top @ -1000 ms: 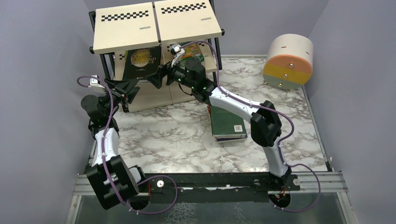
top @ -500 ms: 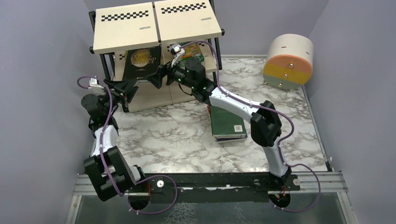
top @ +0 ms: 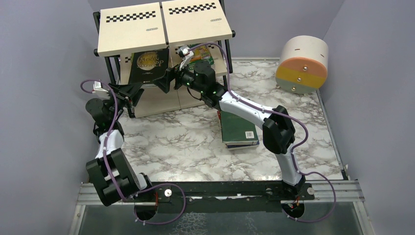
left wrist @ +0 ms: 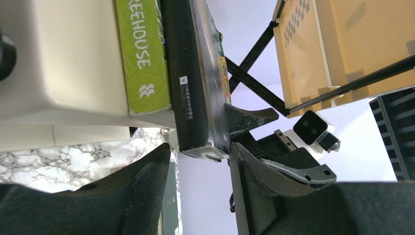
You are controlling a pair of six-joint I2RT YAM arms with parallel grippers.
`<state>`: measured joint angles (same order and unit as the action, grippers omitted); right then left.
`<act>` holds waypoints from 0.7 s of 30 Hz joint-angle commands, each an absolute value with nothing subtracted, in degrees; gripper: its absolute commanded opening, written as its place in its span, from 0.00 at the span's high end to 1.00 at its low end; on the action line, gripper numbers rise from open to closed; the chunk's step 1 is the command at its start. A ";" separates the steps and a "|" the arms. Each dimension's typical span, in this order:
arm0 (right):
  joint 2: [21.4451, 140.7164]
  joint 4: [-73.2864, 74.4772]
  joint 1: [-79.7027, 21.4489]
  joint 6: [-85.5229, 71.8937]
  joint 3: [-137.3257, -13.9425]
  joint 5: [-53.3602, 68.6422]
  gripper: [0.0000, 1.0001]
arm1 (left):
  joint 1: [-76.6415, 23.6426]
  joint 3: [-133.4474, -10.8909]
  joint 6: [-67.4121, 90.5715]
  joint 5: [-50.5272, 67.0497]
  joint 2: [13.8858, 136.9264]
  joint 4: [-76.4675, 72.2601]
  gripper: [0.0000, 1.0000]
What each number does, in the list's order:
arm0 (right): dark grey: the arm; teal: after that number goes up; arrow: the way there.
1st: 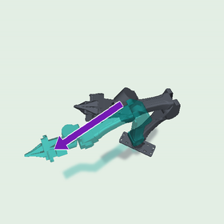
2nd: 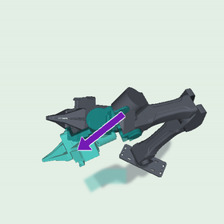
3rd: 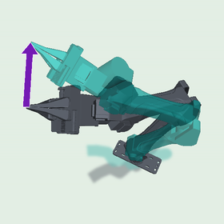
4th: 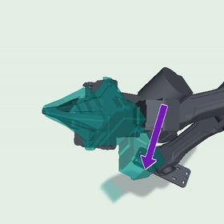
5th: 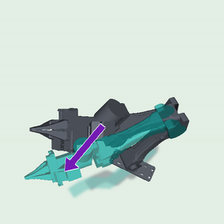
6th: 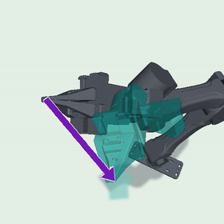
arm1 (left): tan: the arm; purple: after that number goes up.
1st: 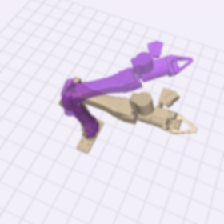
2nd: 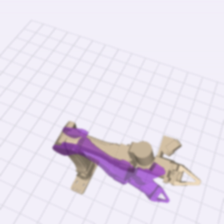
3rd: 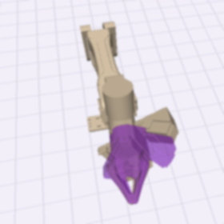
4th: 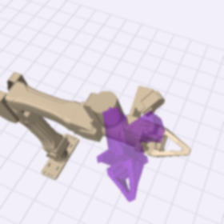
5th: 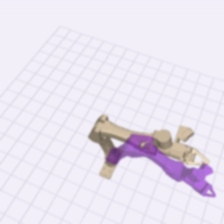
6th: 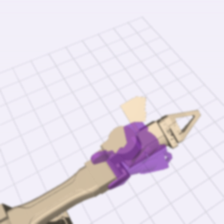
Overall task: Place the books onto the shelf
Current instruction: Place the book on the shelf.
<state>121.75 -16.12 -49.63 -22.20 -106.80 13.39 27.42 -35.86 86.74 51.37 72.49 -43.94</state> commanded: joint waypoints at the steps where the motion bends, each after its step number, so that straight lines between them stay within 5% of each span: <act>1: 122.70 -15.97 -50.19 -22.09 -108.41 14.94 0.08 | 27.95 -37.04 87.55 49.92 73.41 -47.90 0.60; 21: 122.44 -15.85 -50.19 -22.15 -108.06 15.06 0.08 | 27.95 -38.47 90.34 49.13 75.85 -51.66 0.70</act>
<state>121.75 -16.12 -49.63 -22.20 -106.80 13.41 27.42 -36.42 89.82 50.41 75.26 -48.36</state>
